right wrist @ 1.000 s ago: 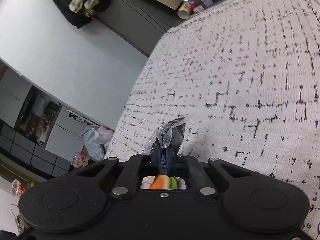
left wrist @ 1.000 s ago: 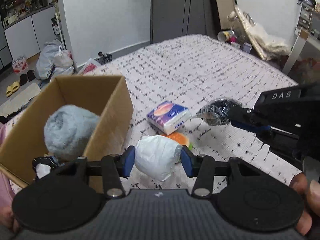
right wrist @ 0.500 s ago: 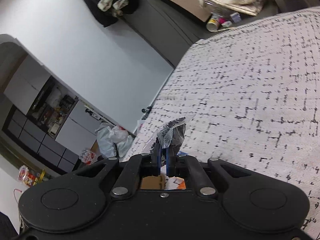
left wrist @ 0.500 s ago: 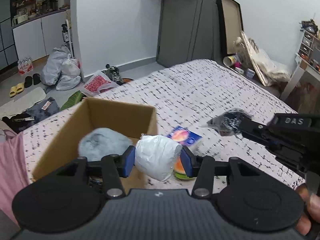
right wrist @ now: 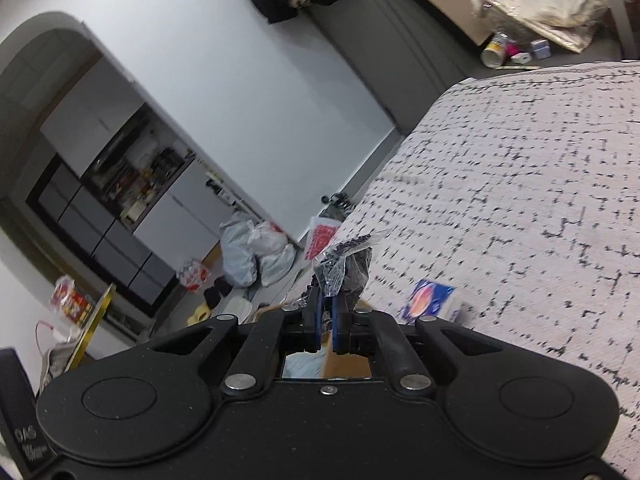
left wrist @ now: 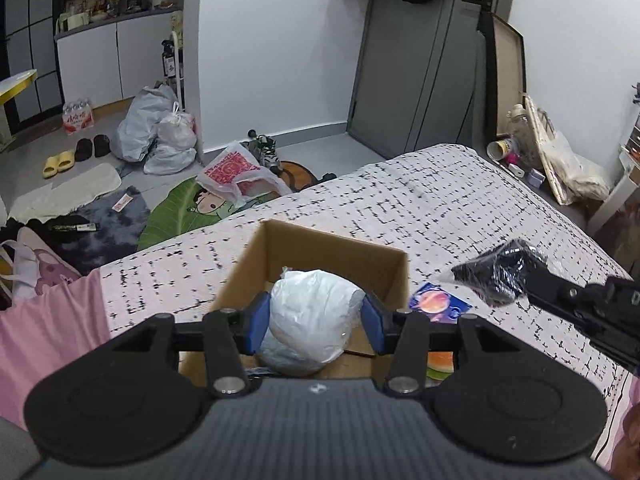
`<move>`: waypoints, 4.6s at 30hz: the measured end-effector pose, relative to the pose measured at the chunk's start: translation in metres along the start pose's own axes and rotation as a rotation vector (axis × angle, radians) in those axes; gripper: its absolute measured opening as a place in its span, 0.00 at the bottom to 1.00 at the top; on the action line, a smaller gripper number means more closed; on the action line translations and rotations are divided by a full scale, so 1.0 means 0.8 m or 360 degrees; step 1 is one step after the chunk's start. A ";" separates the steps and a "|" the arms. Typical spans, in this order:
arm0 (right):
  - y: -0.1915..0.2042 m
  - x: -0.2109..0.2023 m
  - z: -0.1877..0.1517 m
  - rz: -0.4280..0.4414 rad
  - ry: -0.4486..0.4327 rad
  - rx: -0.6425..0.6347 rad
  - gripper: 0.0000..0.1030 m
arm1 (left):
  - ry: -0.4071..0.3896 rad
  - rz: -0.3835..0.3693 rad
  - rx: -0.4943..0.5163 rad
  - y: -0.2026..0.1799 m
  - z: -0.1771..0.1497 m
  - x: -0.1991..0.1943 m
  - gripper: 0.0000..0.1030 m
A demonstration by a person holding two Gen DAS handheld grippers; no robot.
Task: Organize soft objects
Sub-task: 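Carry the white ball and black bag over the box with both grippers, then open both grippers to drop the white ball and black bag into the box, then move the right tool to the burger squishy and grasp it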
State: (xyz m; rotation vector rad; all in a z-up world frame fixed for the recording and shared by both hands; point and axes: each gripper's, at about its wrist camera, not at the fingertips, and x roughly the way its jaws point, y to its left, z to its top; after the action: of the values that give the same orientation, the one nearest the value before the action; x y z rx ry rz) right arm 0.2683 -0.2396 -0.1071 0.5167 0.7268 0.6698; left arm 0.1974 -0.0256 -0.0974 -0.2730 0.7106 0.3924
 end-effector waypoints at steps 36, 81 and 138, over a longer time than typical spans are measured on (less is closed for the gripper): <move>0.050 0.048 -0.041 -0.0004 0.0368 -0.0111 0.43 | 0.0200 -0.0158 -0.0097 0.053 0.037 0.054 0.47; -0.047 0.057 -0.023 -0.0235 0.0317 0.0269 0.60 | 0.0320 -0.0244 0.0008 -0.026 0.049 0.063 0.71; -0.162 0.104 -0.060 -0.0159 0.0294 0.0892 0.15 | 0.0619 -0.0131 0.0032 -0.194 -0.014 0.185 0.71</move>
State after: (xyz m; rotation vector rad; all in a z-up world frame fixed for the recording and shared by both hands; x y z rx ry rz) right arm 0.3272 -0.2592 -0.2561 0.9315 1.1166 0.4166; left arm 0.3609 -0.1304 -0.1891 -0.3633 1.0803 0.2546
